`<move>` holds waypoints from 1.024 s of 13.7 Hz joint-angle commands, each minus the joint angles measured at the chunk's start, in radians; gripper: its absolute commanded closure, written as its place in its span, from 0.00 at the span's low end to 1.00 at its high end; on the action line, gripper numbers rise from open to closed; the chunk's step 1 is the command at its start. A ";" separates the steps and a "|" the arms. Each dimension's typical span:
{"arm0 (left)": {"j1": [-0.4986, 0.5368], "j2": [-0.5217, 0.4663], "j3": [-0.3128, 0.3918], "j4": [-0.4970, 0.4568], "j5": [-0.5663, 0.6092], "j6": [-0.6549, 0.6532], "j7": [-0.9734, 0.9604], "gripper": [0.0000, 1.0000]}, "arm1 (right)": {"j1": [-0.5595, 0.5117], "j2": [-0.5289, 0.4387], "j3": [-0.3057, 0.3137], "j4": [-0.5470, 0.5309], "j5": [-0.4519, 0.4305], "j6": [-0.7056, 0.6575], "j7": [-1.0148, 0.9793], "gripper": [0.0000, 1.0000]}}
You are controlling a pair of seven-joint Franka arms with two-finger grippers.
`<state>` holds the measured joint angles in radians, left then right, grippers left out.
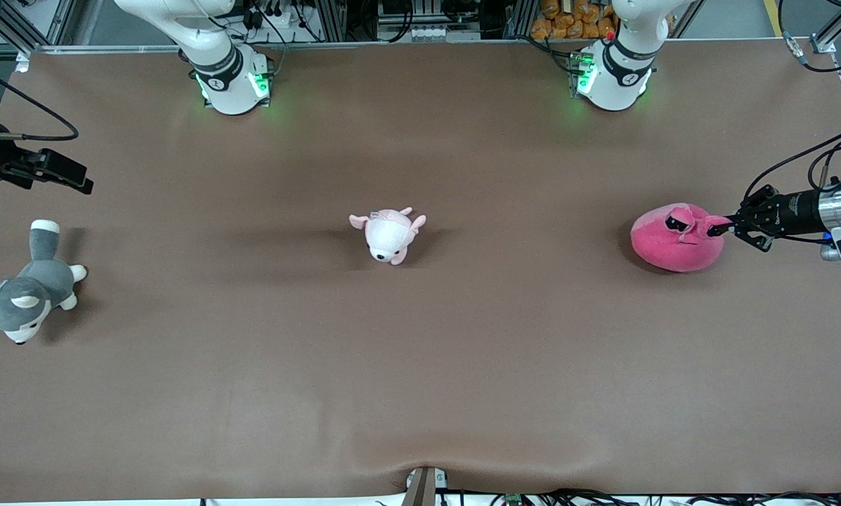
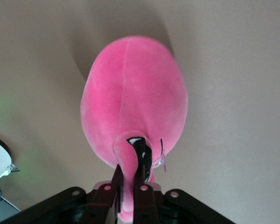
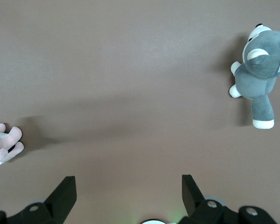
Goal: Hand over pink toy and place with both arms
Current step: 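Lower the left gripper and close it on the pink toy's tail, then lift the pink toy with the left gripper while the right gripper approaches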
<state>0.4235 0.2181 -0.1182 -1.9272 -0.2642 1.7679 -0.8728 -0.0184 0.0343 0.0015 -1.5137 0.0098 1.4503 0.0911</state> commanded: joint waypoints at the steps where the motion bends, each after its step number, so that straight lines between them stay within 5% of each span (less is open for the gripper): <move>1: -0.017 0.010 -0.014 0.063 -0.021 -0.073 -0.064 1.00 | 0.002 -0.002 0.000 0.001 -0.002 0.004 0.002 0.00; 6: -0.023 0.000 -0.046 0.152 -0.134 -0.180 -0.185 1.00 | -0.002 -0.001 0.000 0.001 -0.002 0.004 0.002 0.00; 10: -0.022 -0.026 -0.179 0.288 -0.217 -0.323 -0.369 1.00 | -0.005 -0.001 0.000 0.001 -0.001 0.019 0.002 0.00; 14: -0.032 -0.010 -0.325 0.424 -0.366 -0.331 -0.711 1.00 | 0.005 0.006 0.002 0.001 0.013 0.036 0.016 0.00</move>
<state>0.3906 0.1931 -0.3945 -1.5718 -0.5755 1.4599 -1.4536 -0.0185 0.0362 0.0006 -1.5138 0.0128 1.4804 0.0916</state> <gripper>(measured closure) 0.916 0.000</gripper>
